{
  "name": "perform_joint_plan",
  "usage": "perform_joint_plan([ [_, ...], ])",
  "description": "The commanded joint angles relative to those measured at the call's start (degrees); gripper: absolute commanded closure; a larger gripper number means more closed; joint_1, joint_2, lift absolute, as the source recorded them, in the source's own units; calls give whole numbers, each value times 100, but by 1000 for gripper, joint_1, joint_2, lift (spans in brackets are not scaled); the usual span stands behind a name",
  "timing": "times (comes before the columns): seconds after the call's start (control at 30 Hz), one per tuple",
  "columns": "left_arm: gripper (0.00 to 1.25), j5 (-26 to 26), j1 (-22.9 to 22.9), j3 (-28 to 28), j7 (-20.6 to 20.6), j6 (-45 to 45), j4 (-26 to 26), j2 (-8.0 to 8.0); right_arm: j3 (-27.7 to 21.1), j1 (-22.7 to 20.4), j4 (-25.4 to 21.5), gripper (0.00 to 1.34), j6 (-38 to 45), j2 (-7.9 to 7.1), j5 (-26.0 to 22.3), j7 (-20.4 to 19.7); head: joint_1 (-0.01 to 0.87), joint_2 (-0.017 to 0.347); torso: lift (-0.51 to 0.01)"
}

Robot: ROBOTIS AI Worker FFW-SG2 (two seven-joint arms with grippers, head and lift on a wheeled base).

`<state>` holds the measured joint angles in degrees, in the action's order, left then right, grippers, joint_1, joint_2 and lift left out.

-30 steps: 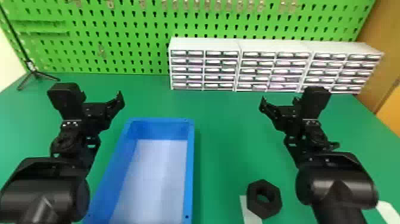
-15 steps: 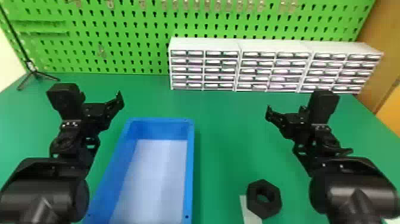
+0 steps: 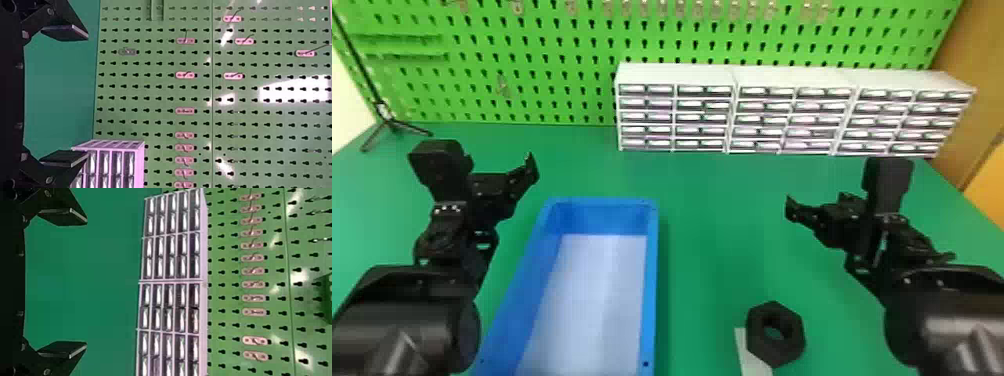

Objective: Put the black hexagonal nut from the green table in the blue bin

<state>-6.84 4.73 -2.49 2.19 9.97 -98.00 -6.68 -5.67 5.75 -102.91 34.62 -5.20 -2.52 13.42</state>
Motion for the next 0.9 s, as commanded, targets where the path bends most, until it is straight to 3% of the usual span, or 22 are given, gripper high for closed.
perform_joint_plan([
  [0.0,213,-2,2,-14,1,-4,0,0,-31,-110,-247,180,466,-86,173,204,683,28,-96],
  [0.57,213,42,2,-49,-8,-4,-9,-9,172,-408,-1038,165,1829,-754,437,1101,683,28,-96],
  [0.87,213,95,-42,-102,-8,-4,-18,-18,602,-338,-1249,163,2628,-1255,604,1743,683,28,-96],
])
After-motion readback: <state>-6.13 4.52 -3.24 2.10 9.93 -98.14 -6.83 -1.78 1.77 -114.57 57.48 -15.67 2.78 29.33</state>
